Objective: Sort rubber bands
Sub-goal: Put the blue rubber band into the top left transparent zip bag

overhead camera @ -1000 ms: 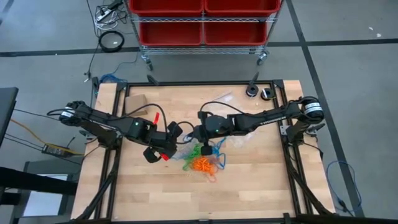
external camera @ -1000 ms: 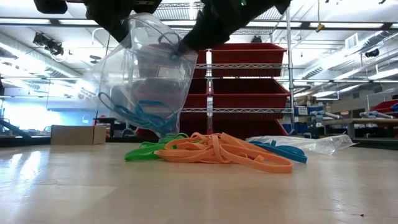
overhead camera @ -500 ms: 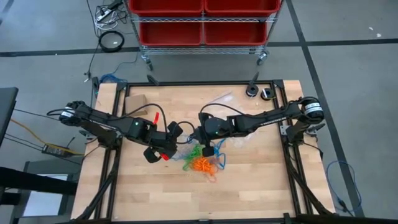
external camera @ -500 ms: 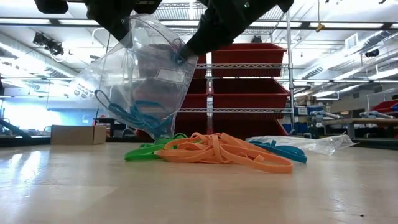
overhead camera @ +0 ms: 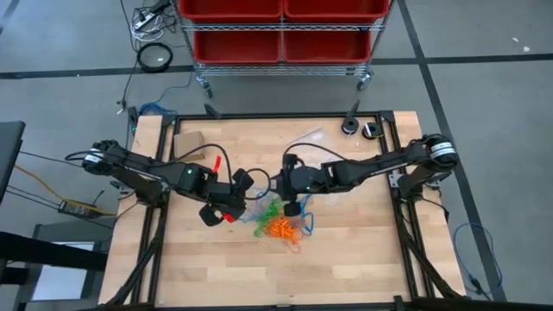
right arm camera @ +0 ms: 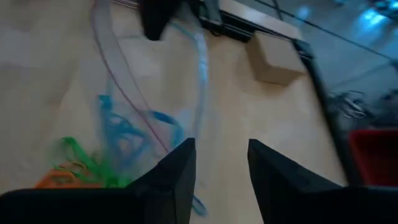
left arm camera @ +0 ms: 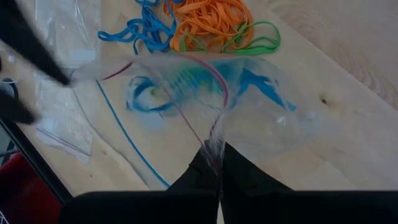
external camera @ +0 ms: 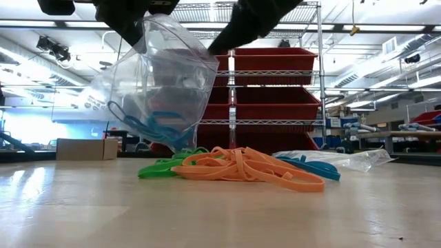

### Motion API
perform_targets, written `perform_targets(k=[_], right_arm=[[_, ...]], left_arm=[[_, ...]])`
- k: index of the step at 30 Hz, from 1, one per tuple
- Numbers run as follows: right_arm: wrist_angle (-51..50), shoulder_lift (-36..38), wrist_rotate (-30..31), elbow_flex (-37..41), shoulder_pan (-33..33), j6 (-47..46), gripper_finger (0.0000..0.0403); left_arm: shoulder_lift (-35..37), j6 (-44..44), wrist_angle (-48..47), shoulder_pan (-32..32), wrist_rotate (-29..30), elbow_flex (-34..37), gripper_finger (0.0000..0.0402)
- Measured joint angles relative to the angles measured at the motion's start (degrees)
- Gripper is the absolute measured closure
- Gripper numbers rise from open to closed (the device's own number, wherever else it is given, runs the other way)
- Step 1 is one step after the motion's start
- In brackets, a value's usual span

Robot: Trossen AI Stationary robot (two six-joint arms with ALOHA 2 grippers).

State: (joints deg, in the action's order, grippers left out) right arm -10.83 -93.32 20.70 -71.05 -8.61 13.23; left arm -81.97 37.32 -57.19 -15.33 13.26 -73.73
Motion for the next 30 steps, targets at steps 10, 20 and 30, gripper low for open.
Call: perform_targets(k=[10, 20, 30], right_arm=[[-21.0, 8.4, 1.6, 5.7, -1.5, -15.0, 0.0267], [14.0, 1.2, -4.1, 26.5, 4.9, -20.5, 0.0270], [20.1, -11.3, -10.7, 24.0, 8.7, -15.8, 0.0264]], left_arm=[[0.0, -0.1, -1.4, 0.0, 0.0, 0.0, 0.0401], [0.0, 0.0, -1.4, 0.0, 0.0, 0.0, 0.0401], [0.0, -0.3, -1.5, 0.0, 0.0, 0.0, 0.0401]])
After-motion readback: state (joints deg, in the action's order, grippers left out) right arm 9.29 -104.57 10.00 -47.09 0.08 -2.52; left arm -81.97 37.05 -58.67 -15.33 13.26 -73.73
